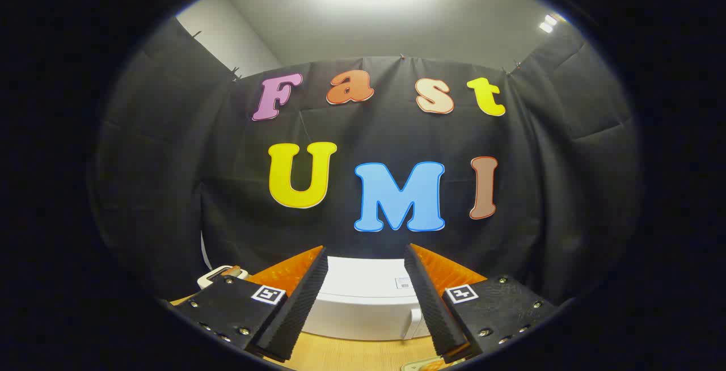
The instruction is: Open the microwave, put the food inside, and close the microwave door.
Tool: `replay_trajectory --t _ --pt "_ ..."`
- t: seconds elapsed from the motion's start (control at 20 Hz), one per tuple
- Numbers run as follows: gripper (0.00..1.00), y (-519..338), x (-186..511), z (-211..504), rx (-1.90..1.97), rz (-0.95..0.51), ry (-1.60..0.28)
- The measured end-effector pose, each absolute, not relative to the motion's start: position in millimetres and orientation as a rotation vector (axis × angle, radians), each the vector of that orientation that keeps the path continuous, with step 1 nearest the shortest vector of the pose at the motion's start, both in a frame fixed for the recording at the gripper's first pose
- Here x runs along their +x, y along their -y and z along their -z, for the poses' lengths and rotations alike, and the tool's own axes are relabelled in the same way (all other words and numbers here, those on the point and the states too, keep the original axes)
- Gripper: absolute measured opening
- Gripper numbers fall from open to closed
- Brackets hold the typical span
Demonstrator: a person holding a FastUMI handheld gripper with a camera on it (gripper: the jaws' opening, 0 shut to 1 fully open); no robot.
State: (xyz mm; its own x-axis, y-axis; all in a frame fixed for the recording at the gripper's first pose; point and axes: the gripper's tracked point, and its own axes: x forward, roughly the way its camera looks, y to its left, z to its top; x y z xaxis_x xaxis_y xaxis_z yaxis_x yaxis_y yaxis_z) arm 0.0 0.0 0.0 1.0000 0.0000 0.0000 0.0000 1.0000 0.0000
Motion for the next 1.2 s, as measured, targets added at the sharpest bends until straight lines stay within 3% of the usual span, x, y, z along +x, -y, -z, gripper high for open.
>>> replay_trajectory --t 1.2 --pt "0.87 22.6 6.6 46.9 -0.012 -0.005 -0.05"
